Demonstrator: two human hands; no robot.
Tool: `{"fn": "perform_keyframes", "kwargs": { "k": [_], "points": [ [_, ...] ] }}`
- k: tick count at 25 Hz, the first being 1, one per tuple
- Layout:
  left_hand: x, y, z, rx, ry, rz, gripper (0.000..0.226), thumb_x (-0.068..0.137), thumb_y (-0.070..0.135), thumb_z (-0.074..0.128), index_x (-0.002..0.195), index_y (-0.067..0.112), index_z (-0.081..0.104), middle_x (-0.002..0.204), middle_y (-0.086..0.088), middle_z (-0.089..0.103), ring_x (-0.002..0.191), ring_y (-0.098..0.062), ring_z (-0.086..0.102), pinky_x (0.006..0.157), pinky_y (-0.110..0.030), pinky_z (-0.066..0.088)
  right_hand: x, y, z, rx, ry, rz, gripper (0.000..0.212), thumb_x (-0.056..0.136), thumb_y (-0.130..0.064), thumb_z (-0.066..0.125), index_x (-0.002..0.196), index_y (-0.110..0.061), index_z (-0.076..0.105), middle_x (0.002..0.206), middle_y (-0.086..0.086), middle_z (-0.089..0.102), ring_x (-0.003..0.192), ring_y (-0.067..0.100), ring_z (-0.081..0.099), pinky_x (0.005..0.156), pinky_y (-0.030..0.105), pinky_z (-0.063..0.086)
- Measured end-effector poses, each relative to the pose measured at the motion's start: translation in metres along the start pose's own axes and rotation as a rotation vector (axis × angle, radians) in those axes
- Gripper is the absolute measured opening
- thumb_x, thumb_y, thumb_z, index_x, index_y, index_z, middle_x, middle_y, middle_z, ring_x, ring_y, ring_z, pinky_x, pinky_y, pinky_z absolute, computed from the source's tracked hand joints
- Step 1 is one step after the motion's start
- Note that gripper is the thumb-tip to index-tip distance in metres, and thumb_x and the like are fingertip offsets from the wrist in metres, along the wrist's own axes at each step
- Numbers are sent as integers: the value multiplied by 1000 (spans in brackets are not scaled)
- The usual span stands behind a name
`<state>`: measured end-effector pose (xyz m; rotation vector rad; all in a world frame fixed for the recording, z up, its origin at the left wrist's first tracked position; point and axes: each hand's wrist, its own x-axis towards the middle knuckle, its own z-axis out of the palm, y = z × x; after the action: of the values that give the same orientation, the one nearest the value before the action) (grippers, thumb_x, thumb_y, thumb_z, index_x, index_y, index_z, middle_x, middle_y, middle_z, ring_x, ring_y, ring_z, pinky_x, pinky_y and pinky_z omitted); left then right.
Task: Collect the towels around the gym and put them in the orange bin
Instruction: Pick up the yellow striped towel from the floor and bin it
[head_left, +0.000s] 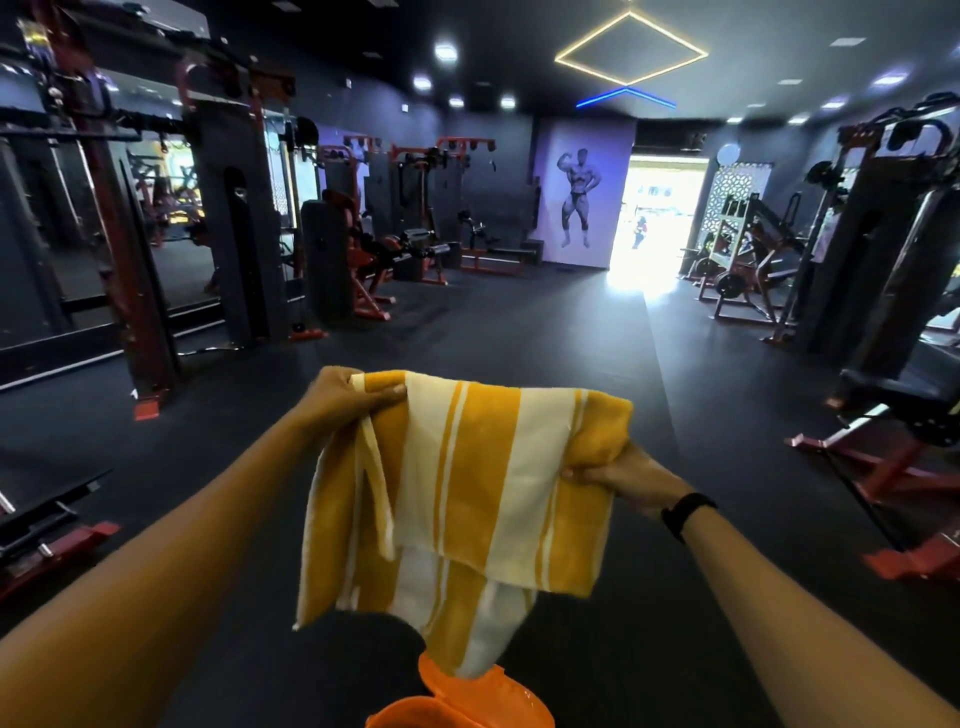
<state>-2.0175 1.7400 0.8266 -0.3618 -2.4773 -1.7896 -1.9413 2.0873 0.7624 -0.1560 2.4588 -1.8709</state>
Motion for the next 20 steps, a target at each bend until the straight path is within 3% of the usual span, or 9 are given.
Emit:
{"fn": "perform_keyframes", "kwargs": {
  "k": [2,4,6,8,11,13,15,18,20],
  "points": [
    [1,8,-10,-157,17,9,44,77,37,75,109,13,60,100,-7,64,94,-24,64,67,-30,52,4,-6,-7,163,77,-47,98,41,-51,92,127,-22,55,118,4,68,107,25,65,93,55,50],
    [2,3,-21,-192,-174,-34,76,61,49,83,124,26,48,114,0,59,102,-20,60,78,-37,53,5,-15,-13,261,-4,-18,101,41,-49,92,130,-24,50,121,4,66,108,26,65,89,50,54],
    [-12,-23,-14,-15,-392,-174,108,36,56,91,128,31,41,120,3,57,106,-16,58,92,-41,50,2,-11,-13,106,-62,38,103,41,-51,91,131,-27,48,122,2,66,109,25,64,91,49,53],
    [-20,-44,-4,4,-406,-218,121,22,58,91,128,32,38,118,4,56,103,-14,57,90,-40,50,5,-1,-15,18,-25,53,102,42,-56,90,131,-25,50,120,3,66,107,24,66,93,51,52],
    [-21,-40,-1,-183,-425,-275,109,36,51,91,128,32,35,121,1,55,105,-19,58,81,-41,54,8,-1,-18,118,38,70,97,45,-52,90,129,-20,53,118,8,68,103,27,67,89,49,54],
    [-23,-32,4,-125,-574,-292,102,46,39,91,131,28,35,121,0,57,106,-19,59,77,-36,56,10,-6,-19,183,68,68,100,37,-53,92,123,-16,59,116,10,69,99,26,69,78,40,59],
    [-22,-35,11,-59,-556,-264,98,53,30,89,136,21,37,118,0,60,102,-18,62,73,-30,59,9,-11,-20,237,15,80,98,33,-49,94,120,-18,60,116,10,69,98,25,69,71,36,59],
    [-20,-44,18,-257,-409,-251,103,42,48,92,131,23,47,116,-5,64,102,-26,65,71,-37,58,1,-14,-20,213,-208,177,87,45,-23,94,123,-16,57,119,12,66,105,29,66,74,38,58],
    [-21,-46,20,-125,-504,-244,83,53,47,88,124,32,48,117,0,62,103,-21,63,70,-32,57,0,-10,-20,122,-179,210,84,45,-21,93,121,-9,58,117,15,67,104,31,66,75,39,58]
  ]
}}
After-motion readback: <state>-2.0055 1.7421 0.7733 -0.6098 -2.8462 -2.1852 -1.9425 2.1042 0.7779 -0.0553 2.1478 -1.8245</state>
